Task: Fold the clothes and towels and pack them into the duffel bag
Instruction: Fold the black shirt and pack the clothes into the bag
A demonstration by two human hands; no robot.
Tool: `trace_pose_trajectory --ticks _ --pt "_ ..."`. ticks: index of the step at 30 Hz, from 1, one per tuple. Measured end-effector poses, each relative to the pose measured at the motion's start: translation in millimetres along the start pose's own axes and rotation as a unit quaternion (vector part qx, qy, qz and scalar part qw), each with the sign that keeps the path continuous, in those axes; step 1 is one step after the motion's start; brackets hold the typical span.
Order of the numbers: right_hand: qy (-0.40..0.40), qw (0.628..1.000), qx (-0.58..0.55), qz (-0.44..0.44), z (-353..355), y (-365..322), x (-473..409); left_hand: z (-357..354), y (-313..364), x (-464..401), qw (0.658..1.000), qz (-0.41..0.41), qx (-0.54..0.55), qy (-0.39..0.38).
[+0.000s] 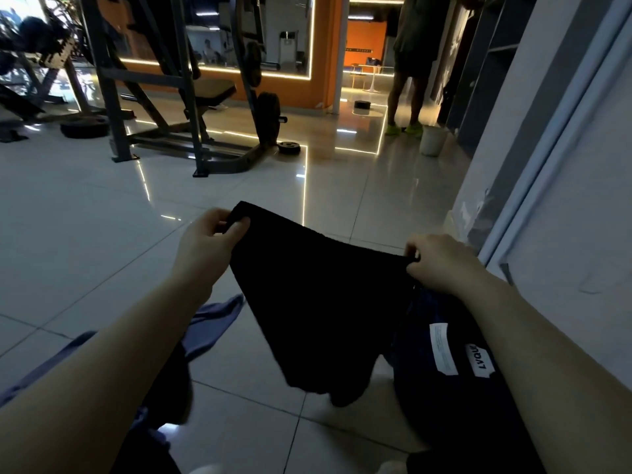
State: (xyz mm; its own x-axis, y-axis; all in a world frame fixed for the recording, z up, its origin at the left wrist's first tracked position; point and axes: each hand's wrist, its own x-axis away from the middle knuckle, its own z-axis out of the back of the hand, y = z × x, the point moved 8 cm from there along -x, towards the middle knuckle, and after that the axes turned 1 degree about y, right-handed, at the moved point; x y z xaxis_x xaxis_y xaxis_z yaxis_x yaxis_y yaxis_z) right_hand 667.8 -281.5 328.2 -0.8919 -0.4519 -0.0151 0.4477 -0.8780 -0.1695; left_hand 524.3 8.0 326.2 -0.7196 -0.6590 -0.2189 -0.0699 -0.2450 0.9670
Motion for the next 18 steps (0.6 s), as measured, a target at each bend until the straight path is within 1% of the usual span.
trace_pose_trajectory --ticks 2,4,5,6,7,9,10,11,13,14,16,18 --pt "0.069 0.997 -0.019 0.027 16 -10 6 1 -1 -2 1.0 0.01 -0.009 0.021" --pt "0.155 0.983 -0.076 0.063 42 -21 17 8 -6 -5 0.998 0.034 -0.001 0.044" --pt "0.17 0.976 -0.115 0.074 50 -23 22 11 -7 -6 0.998 0.042 0.004 0.047" --pt "0.154 0.974 -0.147 0.076 52 -23 23 12 -7 -6 0.998 0.042 0.008 0.046" --pt "0.103 0.981 -0.153 0.068 45 -21 22 12 -5 -6 0.998 0.032 0.015 0.045" --pt "-0.055 0.995 -0.076 0.029 15 -12 21 4 4 -1 0.999 0.002 0.026 0.032" --pt "-0.117 0.992 -0.036 0.013 0 -7 23 -3 8 3 1.0 -0.01 0.023 0.017" --pt "-0.153 0.988 -0.018 0.006 -9 -5 26 -12 13 7 1.0 -0.023 0.014 -0.005" --pt "-0.155 0.986 -0.036 0.038 -16 -16 27 -36 27 20 0.996 -0.061 -0.017 -0.067" --pt "-0.151 0.984 -0.062 0.077 -19 -31 28 -49 35 29 0.99 -0.093 -0.031 -0.1" --pt "-0.148 0.965 -0.141 0.162 -20 -69 33 -69 54 47 0.973 -0.16 -0.06 -0.158" --pt "-0.117 0.95 -0.19 0.218 -17 -94 36 -78 70 59 0.956 -0.206 -0.072 -0.194"
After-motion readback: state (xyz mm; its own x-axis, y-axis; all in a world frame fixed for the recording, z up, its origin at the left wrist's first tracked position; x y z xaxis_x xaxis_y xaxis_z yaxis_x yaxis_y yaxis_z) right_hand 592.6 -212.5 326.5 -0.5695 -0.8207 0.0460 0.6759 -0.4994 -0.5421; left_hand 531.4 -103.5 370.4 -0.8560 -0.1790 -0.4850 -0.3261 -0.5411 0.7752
